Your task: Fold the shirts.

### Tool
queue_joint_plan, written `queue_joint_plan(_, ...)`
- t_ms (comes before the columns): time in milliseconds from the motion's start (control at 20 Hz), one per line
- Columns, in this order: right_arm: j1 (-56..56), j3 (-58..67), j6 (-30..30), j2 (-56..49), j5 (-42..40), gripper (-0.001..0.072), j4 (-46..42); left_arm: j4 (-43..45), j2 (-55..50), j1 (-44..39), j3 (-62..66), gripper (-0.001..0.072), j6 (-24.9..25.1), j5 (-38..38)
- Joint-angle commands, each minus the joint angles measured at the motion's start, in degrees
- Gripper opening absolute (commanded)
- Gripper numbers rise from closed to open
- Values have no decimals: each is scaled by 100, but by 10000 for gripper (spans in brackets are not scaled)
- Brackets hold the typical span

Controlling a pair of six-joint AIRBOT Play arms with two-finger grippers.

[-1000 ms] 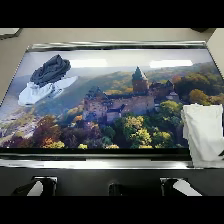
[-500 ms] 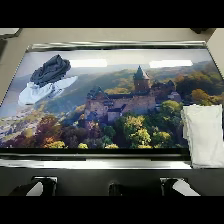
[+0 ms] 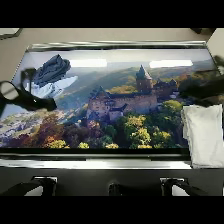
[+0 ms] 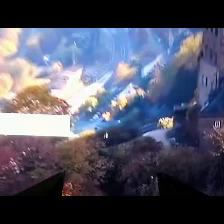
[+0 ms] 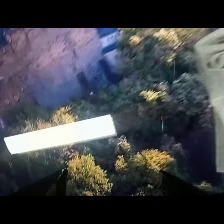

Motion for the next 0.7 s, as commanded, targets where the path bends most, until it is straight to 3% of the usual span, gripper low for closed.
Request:
queue_joint_plan(0,905,-527,72,-55,-48,680,-221,-264,223,-225,-778,713,-284,389)
queue_joint_plan(650,949,-531,85,-52,111,672,-278,-282,179,-304,-719,714,-282,387)
